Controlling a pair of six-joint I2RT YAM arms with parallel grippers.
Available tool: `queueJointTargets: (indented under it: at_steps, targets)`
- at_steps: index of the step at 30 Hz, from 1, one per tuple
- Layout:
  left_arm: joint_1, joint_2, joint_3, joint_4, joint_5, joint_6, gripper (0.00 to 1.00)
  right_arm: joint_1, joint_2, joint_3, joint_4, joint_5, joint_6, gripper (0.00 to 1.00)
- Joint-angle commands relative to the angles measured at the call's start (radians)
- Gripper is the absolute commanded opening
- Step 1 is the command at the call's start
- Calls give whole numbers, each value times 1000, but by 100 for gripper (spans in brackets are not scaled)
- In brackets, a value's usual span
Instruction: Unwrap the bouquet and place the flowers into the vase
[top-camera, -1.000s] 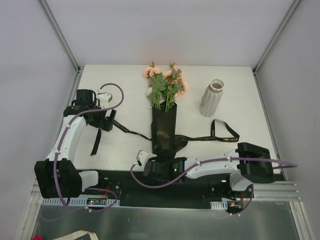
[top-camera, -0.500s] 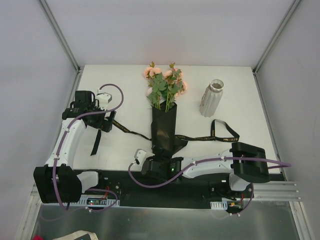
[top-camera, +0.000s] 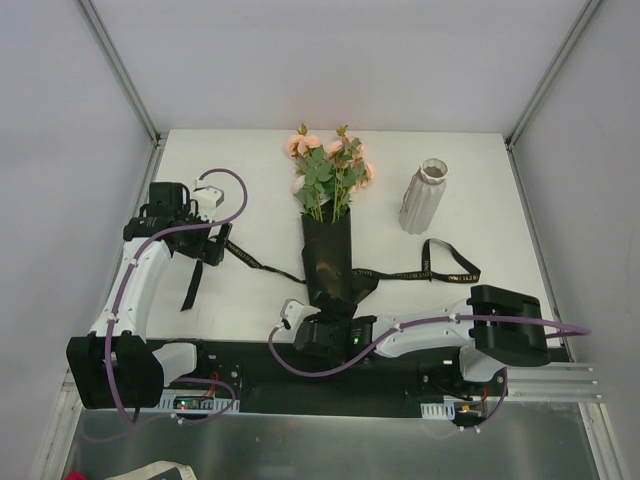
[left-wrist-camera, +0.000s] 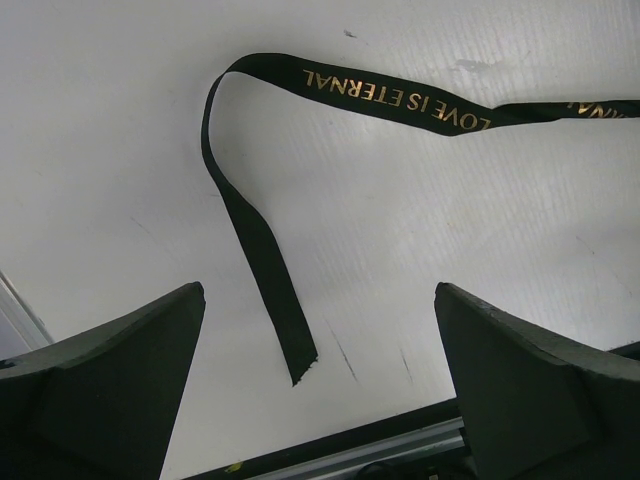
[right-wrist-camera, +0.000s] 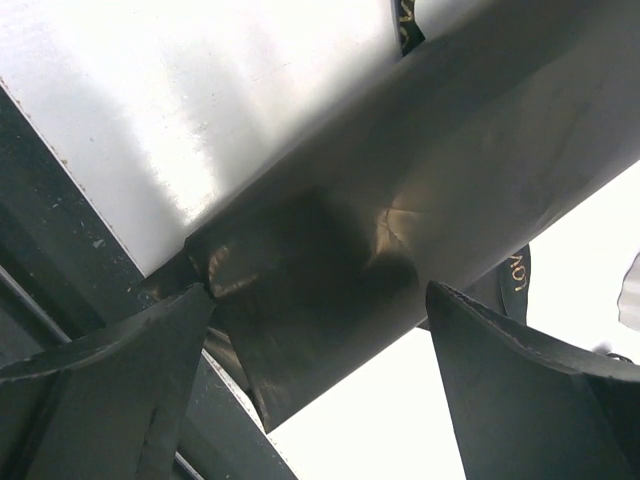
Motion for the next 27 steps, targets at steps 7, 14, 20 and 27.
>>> queueJointTargets:
  at_steps: [7, 14, 20, 27]
  targets:
    - [4, -17, -1, -19, 37, 13, 99, 7, -68, -10, -16, 18, -1, 93]
    - [4, -46, -10, -27, 37, 25, 99, 21, -89, -26, -51, 5, -13, 94]
    - [4, -49, -10, -31, 44, 27, 99, 35, -117, -29, -68, 25, -6, 98]
    - [5, -45, -1, -31, 45, 24, 99, 33, -65, -42, -41, 103, -21, 99]
